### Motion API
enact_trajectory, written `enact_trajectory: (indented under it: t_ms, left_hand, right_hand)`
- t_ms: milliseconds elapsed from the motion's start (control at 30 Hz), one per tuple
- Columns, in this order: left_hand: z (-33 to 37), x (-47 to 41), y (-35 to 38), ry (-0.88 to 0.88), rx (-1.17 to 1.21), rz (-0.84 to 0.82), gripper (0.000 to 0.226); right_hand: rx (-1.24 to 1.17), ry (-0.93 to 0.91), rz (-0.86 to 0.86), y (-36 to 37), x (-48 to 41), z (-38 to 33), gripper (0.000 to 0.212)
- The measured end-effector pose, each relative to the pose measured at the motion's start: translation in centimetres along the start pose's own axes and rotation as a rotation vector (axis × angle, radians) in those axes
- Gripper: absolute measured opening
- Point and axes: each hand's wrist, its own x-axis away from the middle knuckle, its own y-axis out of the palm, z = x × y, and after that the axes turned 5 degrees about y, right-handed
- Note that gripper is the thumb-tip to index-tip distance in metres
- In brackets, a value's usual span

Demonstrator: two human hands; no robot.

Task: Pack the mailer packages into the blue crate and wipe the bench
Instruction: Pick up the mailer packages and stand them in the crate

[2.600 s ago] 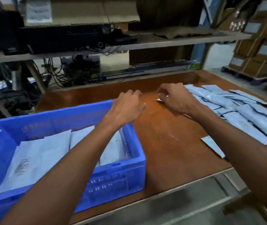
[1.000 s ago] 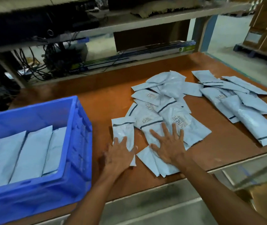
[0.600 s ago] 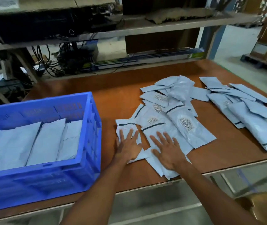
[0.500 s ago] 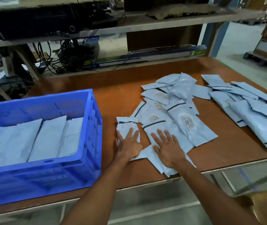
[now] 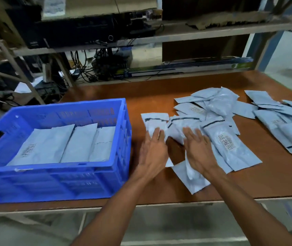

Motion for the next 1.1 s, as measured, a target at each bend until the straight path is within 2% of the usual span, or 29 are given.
enact_trajectory:
  t_ms: [67, 133, 200, 300, 433, 500, 600, 667, 733, 800, 867, 1000, 1100]
  left_hand:
    - [-1.6, 0.1, -4.9, -0.008, 0.082, 0.157, 0.074]
    - [-4.2, 0.8, -10.1, 0.000, 0.100, 0.315, 0.056]
    - [-7.6, 2.8, -14.4, -0.025, 0.153, 0.461, 0.053]
    - [-14.3, 6.3, -16.3, -0.099, 0.245, 0.494, 0.051]
    - [-22.9, 11.0, -12.9, -0.172, 0.223, 0.317, 0.050]
    - [-25.7, 12.6, -10.2, -0.182, 0.250, 0.029, 0.046]
    - [-27.8, 13.0, -7.5, -0.136, 0.253, -0.169, 0.057]
    - [-28.4, 12.2, -6.6, -0.136, 0.225, -0.179, 0.056]
    - [-29.1, 11.0, -5.9, -0.141, 0.281, -0.313, 0.064]
    - [-29.8, 10.1, -5.6, -0.141, 0.352, -0.438, 0.073]
    - [-30.7, 9.4, -4.9, -0.113, 0.314, -0.494, 0.075]
    - [-32.2, 8.7, -2.8, -0.085, 0.163, -0.607, 0.084]
    - [-32.5, 8.2, -1.6, -0.086, 0.117, -0.656, 0.084]
  right_hand:
    - [-0.056, -0.033, 0.097, -3.6, -2.3, -3.2, 0.046]
    - [-0.155, -0.080, 0.178, -7.1, -4.3, -7.1, 0.045]
    - [-0.252, -0.154, 0.254, -9.6, -5.4, -11.6, 0.045]
    - [-0.338, -0.271, 0.294, -10.9, -5.1, -19.1, 0.039]
    - [-0.350, -0.397, 0.197, -8.4, -4.5, -28.2, 0.030]
    - [-0.336, -0.404, 0.093, -5.7, -4.2, -31.4, 0.026]
    - [-0.119, -0.324, 0.011, -1.6, -4.4, -33.8, 0.027]
    - [0.047, -0.276, -0.064, 0.7, -4.9, -33.8, 0.030]
    - [0.159, -0.194, -0.228, 3.0, -6.1, -32.9, 0.039]
    - [0.224, -0.099, -0.457, 4.7, -7.0, -31.9, 0.060]
    - [0.284, -0.062, -0.627, 5.7, -7.6, -31.2, 0.075]
    - [0.277, 0.019, -0.815, 6.0, -8.3, -30.5, 0.088]
    - [0.285, 0.023, -0.875, 6.4, -8.9, -30.4, 0.093]
